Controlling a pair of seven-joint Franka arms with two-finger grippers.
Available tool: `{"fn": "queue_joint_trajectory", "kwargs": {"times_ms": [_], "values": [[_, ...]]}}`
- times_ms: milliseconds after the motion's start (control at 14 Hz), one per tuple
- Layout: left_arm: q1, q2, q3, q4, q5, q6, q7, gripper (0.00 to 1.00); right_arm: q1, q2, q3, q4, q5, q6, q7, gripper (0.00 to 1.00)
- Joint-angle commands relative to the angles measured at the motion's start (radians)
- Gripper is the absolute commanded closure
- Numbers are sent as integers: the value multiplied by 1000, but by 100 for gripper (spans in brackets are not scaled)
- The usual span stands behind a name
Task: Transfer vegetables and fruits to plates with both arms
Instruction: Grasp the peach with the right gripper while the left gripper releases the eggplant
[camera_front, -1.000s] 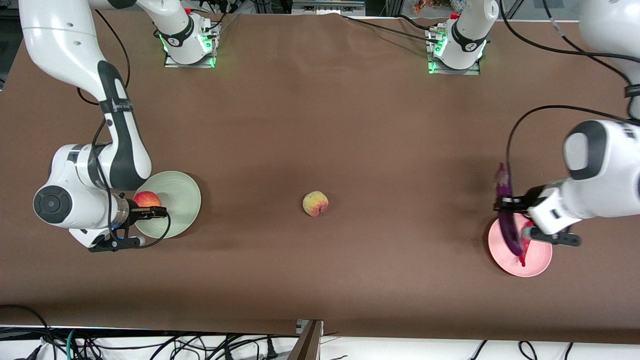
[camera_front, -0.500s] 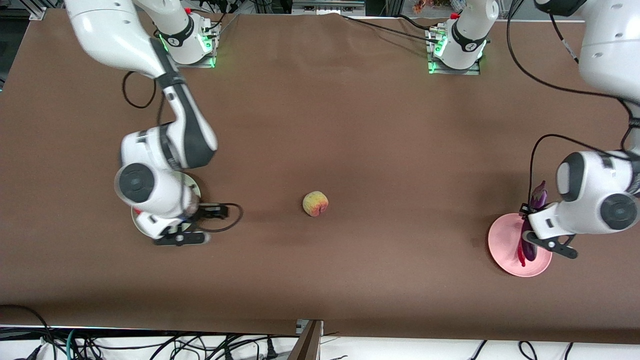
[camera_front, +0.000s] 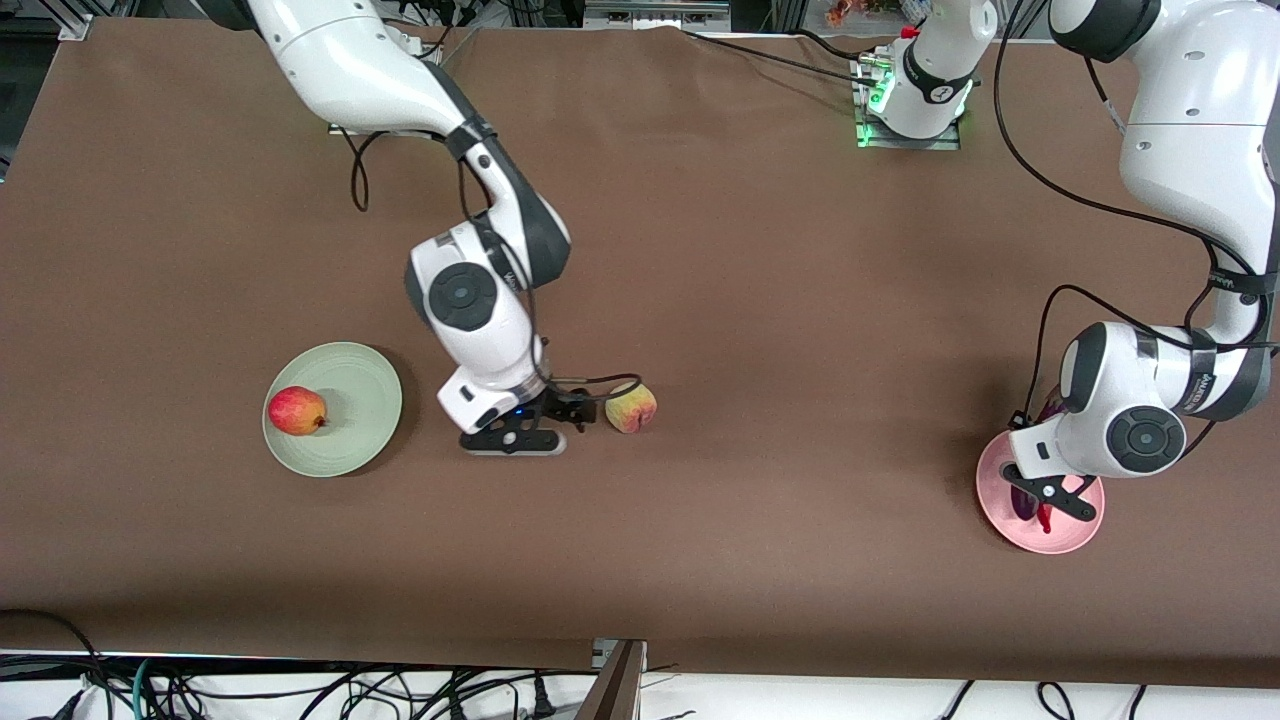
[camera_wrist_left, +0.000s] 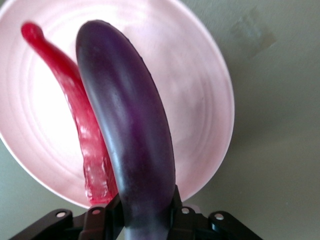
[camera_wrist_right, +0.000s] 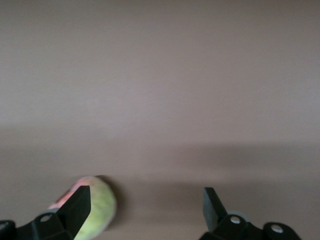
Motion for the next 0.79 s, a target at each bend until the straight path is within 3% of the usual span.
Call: {"fn": "queue_joint_trajectory", "kwargs": {"times_ms": [0,71,214,429,714], "values": [[-15,35,3,75,30,-8,9,5,32,29,-11,12,-11,65,59,1],[-4,31,1,82,20,-8,31,0,49,39,-9,12,-11,94,81,1],[-4,28,1,98,17,-11,50,0,91,73,-17,12,-14,195,163,1],[5,3,0,108,-77,-17,49,0,111,93,-18,10,-34,213,205,0],[30,-151,-5,77,-460,-25,-70,0,134,122,-27,12,-54,230,213,0]]}}
